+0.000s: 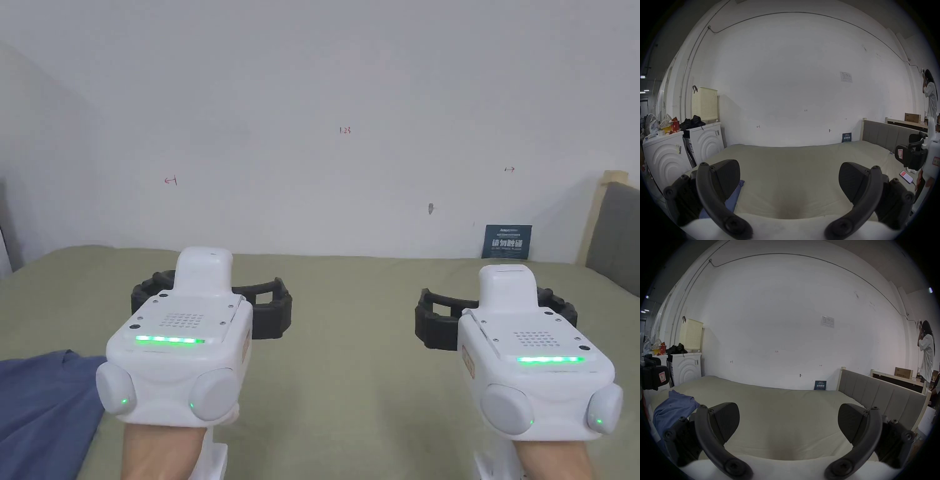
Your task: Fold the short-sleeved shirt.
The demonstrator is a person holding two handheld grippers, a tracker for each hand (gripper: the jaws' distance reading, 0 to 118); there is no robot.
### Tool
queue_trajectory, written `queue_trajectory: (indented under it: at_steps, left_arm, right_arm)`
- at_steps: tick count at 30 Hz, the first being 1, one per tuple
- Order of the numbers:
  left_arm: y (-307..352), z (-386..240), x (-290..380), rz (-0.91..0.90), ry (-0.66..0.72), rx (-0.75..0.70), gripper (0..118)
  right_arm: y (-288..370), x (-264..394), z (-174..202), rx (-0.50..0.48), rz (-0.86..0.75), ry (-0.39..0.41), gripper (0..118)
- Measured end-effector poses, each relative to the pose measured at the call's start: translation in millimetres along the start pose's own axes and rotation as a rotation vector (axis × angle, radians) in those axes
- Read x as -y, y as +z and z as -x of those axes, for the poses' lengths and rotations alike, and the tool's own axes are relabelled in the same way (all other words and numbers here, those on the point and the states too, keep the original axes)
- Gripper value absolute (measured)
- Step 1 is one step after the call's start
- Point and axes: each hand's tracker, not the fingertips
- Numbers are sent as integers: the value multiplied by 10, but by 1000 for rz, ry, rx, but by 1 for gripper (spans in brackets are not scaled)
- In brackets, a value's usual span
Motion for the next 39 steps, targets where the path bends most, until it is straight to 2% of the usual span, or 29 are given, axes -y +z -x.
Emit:
queue_trajectory:
  at_steps: [14,15,16,17,18,19,20,21,23,26,27,33,39]
  left_arm:
    - [48,-16,-30,22,8,0,118]
    - [48,-13,-32,22,8,-3,118]
    - [49,-9,-36,26,9,-4,117]
    - [48,-4,-39,34,8,-2,110]
    - [44,3,-32,42,3,-1,105]
    - [52,4,-30,41,-3,26,105]
    - [51,-8,-29,43,-12,27,49]
    - [20,-46,-19,56,-31,0,1]
    - [2,-100,1,47,-31,4,1]
    - [-1,-155,-2,42,-21,4,1]
    - [-10,-165,-10,41,-17,9,1]
    - [-60,-146,-10,62,0,2,1]
    - [-21,297,103,95,16,-72,2]
  right_arm:
    - [-19,-8,14,3,6,-3,117]
    - [-18,-8,12,4,4,-5,115]
    - [-12,-30,4,2,13,-6,104]
    - [1,-42,4,3,13,-6,85]
    - [23,-59,12,5,14,-1,72]
    - [36,-53,21,20,8,11,72]
    - [28,-55,32,56,2,25,3]
    - [15,125,2,88,-28,7,0]
    - [-10,127,-17,25,21,-1,0]
    - [-37,305,-32,50,5,9,0]
    - [-13,140,-4,55,1,15,0]
    - [-97,152,-9,65,36,2,0]
    - [-209,66,359,-11,63,36,0]
